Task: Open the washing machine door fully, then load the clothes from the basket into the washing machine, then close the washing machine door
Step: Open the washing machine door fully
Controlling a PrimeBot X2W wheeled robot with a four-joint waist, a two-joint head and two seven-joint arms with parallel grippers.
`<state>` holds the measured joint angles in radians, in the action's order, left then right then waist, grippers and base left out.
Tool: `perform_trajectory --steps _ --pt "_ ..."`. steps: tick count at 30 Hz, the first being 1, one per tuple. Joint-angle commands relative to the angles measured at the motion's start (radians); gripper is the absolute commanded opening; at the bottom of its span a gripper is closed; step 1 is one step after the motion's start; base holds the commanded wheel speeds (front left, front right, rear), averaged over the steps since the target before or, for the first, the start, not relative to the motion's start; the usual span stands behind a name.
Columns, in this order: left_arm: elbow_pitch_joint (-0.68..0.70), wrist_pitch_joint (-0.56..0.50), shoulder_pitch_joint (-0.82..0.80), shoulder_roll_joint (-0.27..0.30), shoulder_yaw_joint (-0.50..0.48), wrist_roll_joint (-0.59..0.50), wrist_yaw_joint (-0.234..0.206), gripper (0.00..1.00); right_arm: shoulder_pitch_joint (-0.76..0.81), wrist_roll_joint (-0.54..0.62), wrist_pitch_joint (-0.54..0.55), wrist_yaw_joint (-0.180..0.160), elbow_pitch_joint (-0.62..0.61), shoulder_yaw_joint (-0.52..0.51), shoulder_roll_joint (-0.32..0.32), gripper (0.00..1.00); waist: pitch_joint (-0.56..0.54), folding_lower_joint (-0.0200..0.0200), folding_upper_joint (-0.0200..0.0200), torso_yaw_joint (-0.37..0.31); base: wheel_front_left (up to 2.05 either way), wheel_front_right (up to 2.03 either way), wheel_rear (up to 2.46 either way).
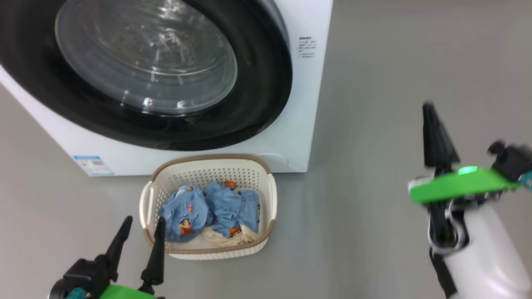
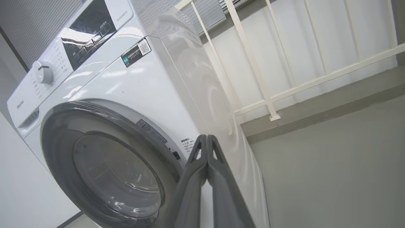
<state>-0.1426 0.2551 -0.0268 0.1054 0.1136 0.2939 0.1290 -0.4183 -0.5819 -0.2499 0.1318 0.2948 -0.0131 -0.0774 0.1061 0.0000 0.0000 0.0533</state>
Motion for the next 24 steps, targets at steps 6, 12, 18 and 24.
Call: perform_trajectory --steps 6,12,18,24 --pt "0.023 0.007 -0.066 0.009 -0.018 0.022 0.002 1.00 -0.176 -0.196 -0.012 -0.001 0.018 0.024 -0.006 0.00 0.045 0.0000 0.0000 0.048 0.00 0.00 0.00" --pt "0.020 0.007 -0.096 0.007 0.008 0.033 0.002 1.00 -0.299 -0.492 0.017 -0.001 0.056 0.113 -0.068 0.00 0.080 0.0000 0.0000 0.094 0.00 0.00 0.00" --pt "0.020 0.007 -0.118 0.003 0.020 0.044 0.002 1.00 -0.377 -0.753 0.121 -0.001 0.061 0.183 -0.153 0.00 0.117 0.0000 0.0000 0.132 0.00 0.00 0.00" --pt "0.021 0.007 -0.137 -0.006 0.029 0.054 0.002 1.00 -0.437 -0.854 0.233 -0.001 0.064 0.264 -0.244 0.00 0.160 0.0000 0.0000 0.160 0.00 0.00 0.00"
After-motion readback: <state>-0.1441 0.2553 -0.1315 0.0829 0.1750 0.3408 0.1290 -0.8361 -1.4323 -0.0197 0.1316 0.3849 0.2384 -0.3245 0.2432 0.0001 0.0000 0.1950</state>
